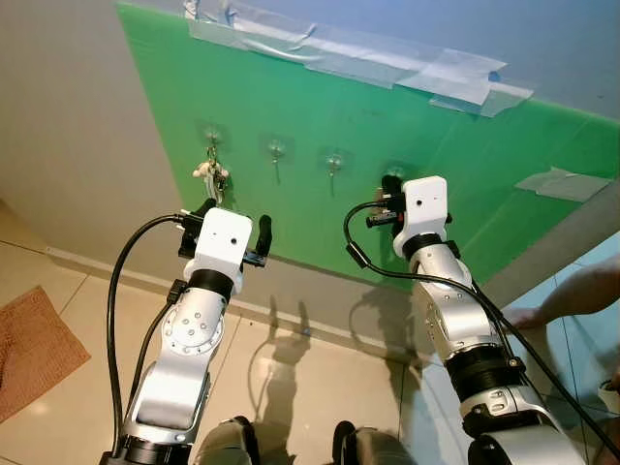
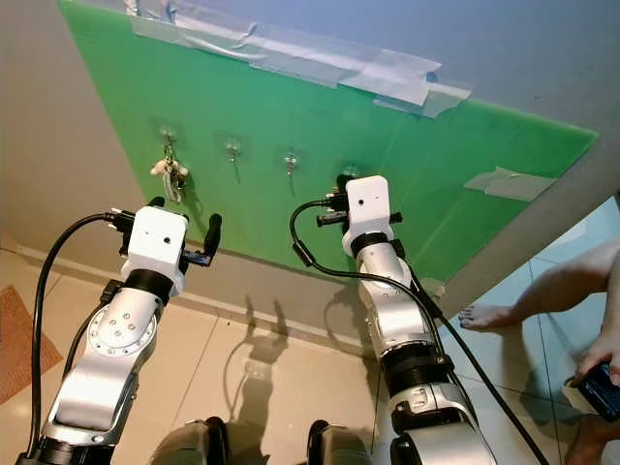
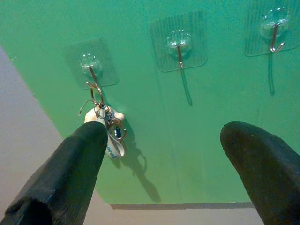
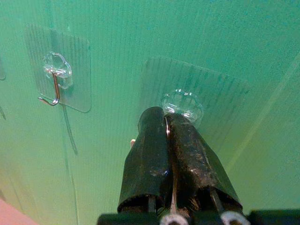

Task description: Setting the table

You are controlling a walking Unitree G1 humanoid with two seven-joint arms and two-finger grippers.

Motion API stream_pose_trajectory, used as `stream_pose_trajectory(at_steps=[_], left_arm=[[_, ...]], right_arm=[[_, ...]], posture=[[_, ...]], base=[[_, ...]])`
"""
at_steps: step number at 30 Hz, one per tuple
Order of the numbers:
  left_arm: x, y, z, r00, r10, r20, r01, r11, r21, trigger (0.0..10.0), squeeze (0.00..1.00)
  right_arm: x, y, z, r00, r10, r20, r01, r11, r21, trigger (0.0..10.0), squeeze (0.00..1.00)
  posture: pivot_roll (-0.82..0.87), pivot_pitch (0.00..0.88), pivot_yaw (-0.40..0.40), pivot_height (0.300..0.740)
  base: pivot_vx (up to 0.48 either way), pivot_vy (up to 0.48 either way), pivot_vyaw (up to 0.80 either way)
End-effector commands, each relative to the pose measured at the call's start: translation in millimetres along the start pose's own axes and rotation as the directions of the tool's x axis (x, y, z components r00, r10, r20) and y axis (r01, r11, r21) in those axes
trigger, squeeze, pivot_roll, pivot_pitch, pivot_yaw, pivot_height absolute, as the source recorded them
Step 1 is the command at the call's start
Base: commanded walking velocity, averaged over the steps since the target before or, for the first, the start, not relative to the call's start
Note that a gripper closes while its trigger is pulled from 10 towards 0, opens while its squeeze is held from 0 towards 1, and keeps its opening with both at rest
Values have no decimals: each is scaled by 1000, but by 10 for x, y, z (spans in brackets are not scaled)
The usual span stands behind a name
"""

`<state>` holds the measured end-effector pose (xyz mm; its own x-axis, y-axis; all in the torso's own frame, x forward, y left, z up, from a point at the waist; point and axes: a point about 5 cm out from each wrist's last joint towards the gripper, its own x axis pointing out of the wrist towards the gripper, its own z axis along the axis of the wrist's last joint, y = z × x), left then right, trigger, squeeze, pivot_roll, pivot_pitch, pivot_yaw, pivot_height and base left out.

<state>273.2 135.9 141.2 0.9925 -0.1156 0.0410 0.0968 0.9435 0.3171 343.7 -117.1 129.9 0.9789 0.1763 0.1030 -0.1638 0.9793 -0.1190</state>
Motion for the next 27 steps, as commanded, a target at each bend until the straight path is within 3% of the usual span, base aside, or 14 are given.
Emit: stream_pose_trajectory(at_steps=[1, 27], left_arm=[[-16, -11, 22, 1000, -1, 3, 1, 1000, 9, 10000, 0], [-17, -21, 16, 1000, -6, 2, 6, 1000, 12, 10000, 0]], right_arm=[[-21, -65, 13, 999, -30, 20, 30, 999, -12, 10000, 0], [-56, -98, 101, 993, -38, 108, 47, 996, -76, 10000, 0]], posture=[[27, 169, -69, 740], [23, 156, -71, 740]], base=[[0, 0, 0], [0, 0, 0]])
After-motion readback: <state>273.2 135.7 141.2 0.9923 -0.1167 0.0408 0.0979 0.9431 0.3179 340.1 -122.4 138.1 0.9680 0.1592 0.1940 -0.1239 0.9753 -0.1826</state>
